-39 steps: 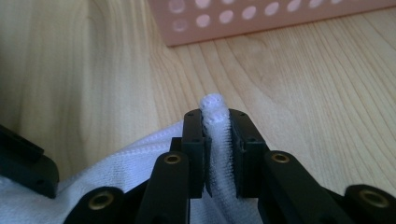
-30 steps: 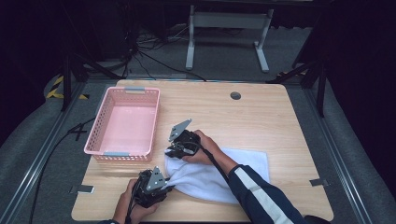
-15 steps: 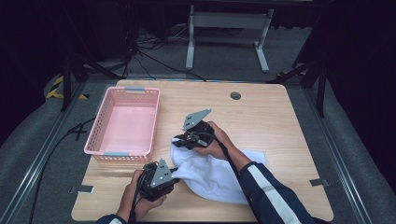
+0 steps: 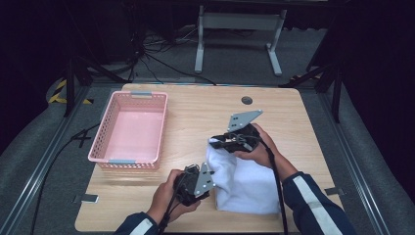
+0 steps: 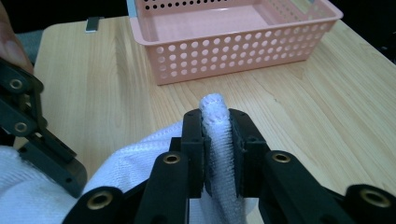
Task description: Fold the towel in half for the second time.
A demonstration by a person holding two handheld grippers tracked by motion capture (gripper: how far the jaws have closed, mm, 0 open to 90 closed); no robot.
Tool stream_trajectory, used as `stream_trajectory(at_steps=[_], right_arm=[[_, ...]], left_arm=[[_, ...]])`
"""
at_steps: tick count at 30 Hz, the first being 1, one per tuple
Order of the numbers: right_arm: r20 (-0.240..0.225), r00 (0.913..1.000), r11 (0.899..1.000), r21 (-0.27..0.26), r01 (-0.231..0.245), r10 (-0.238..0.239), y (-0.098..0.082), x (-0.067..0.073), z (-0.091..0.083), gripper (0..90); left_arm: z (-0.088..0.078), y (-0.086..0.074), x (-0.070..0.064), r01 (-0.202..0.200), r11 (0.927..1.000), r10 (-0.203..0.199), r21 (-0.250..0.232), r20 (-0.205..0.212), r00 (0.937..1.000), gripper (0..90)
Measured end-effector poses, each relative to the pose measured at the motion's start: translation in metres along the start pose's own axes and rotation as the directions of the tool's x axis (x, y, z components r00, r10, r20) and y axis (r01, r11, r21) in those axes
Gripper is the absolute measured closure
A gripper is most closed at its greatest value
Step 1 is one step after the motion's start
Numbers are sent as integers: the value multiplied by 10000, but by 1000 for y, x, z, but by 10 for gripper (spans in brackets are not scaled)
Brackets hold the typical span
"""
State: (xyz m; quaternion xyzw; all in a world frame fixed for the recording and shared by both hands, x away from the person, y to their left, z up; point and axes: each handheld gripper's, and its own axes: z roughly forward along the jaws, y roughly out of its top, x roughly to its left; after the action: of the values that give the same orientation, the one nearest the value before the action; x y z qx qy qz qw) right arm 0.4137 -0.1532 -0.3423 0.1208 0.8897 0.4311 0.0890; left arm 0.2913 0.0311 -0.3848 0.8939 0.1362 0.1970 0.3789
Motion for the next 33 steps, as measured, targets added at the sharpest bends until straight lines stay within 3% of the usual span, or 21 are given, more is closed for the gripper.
stream_trajectory(at_steps=[5,8,10,12,15,16,18,19,21,24,27,29,30,32,33], right_arm=[[153,9992,9984,-422,-365,372,-31,-8,-28,773],[180,9977,9951,-761,-635,650,-52,-11,-44,766],[265,9970,9944,-789,-698,721,-60,-12,-48,760],[322,9953,9925,-846,-884,914,-74,-14,-56,756],[533,9917,9906,-774,-1126,1169,-94,-18,-65,725],[565,9909,9902,-750,-1178,1222,-100,-19,-67,720],[665,9866,9869,-737,-1438,1487,-113,-21,-73,699],[800,9843,9861,-675,-1519,1572,-122,-22,-77,682],[918,9804,9842,-469,-1706,1744,-135,-24,-84,652],[1213,9736,9811,-302,-1911,1933,-151,-24,-95,589],[1671,9609,9746,-1,-2239,2208,-163,-23,-106,516],[2032,9523,9707,300,-2384,2276,-169,-21,-112,475],[2104,9496,9697,258,-2430,2324,-172,-20,-115,470],[2512,9387,9652,519,-2564,2359,-174,-16,-122,444],[2742,9324,9637,579,-2605,2355,-175,-13,-128,449]], left_arm=[[21,21,-9,-518,9986,513,116,336,9981,710],[38,31,-15,-581,9982,567,163,772,9954,702],[44,34,-17,-775,9967,754,242,772,9942,696],[55,38,-21,-671,9975,646,219,994,9929,673],[65,42,-26,-914,9958,897,85,1210,9886,624],[67,43,-29,-793,9968,797,-86,1499,9855,573],[67,44,-32,-660,9969,722,-428,1655,9836,487],[63,44,-31,-431,9973,543,-599,2009,9781,429],[57,43,-29,-282,9961,445,-833,2006,9787,375],[46,35,-22,425,9939,-179,-1020,2303,9729,308],[38,21,-19,688,9948,-492,-756,2357,9706,306],[39,11,-17,520,9979,-437,-387,1904,9807,333],[40,7,-15,620,9980,-590,-114,1763,9826,334],[46,-2,-12,990,9951,-979,46,1976,9754,344],[48,-4,-13,956,9954,-953,83,1990,9753,343]])
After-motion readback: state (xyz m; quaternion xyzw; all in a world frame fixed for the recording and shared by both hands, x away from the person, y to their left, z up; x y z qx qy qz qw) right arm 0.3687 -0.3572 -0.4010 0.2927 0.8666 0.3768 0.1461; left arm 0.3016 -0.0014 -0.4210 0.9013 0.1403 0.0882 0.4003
